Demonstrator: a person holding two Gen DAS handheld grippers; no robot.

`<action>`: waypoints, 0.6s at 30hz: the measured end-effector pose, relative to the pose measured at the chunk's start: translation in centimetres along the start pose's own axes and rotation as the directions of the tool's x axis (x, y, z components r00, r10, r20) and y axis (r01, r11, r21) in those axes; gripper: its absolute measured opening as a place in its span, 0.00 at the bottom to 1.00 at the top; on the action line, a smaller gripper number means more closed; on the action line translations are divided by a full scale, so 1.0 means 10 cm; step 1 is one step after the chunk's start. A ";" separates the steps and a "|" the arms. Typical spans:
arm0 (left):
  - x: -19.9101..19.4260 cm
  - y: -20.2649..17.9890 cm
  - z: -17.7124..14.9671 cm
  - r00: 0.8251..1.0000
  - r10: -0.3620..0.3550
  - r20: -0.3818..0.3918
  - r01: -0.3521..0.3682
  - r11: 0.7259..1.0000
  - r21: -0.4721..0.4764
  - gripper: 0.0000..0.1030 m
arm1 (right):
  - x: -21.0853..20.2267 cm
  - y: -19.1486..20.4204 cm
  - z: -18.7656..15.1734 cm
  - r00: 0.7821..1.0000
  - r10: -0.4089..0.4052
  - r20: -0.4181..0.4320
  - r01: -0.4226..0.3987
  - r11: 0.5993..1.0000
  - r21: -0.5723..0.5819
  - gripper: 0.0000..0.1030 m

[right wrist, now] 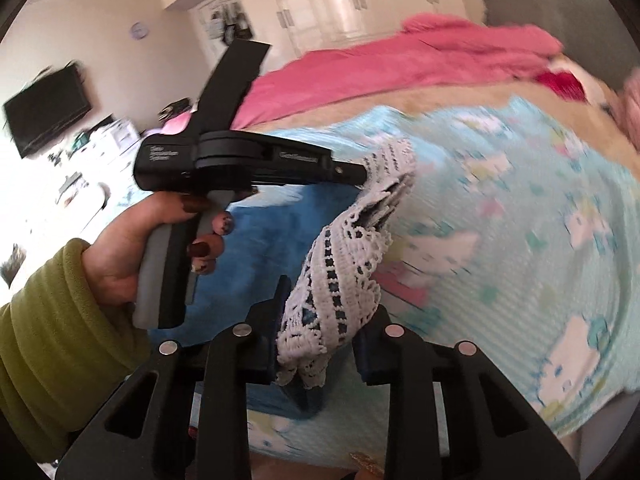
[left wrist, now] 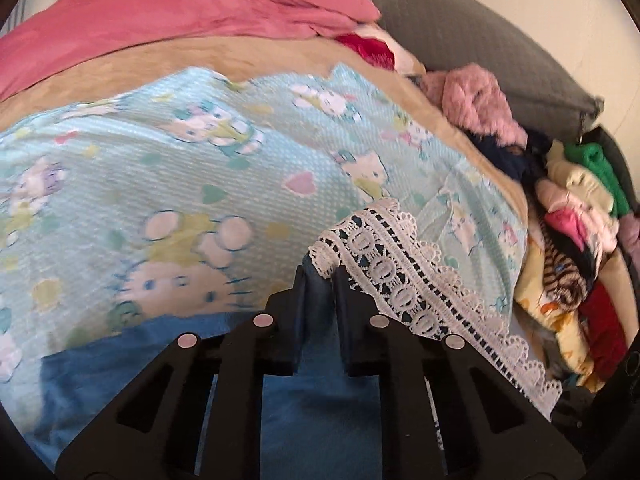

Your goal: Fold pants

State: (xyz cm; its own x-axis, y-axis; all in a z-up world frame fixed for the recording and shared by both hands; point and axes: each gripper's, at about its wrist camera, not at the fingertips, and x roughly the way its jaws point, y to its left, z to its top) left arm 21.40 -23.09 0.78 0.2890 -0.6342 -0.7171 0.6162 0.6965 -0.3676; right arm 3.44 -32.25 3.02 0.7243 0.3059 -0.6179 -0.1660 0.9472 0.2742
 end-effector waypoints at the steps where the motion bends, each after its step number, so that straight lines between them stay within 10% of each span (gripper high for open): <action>1: -0.10 0.07 -0.01 1.000 0.002 0.015 -0.002 1.000 -0.018 0.07 | 0.02 0.10 0.03 1.000 0.004 0.000 -0.004 1.000 -0.027 0.26; 11: -1.05 1.07 -0.56 0.982 0.176 0.062 -0.153 0.951 -0.270 0.17 | 0.66 1.32 -0.17 0.995 -0.001 -0.099 -0.038 0.919 -0.392 0.26; 18: -1.42 1.62 -1.03 0.989 0.099 0.109 -0.029 0.856 -0.516 0.35 | 0.87 1.64 -0.60 0.994 -0.077 -0.072 0.022 0.820 -0.571 0.29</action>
State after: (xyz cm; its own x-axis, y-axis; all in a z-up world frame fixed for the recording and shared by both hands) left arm 19.68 0.69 -1.08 0.4271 -0.5947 -0.6812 0.1406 0.7878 -0.5996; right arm 3.00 -13.49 -2.30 0.6848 0.2381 -0.6887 -0.5025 0.8388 -0.2096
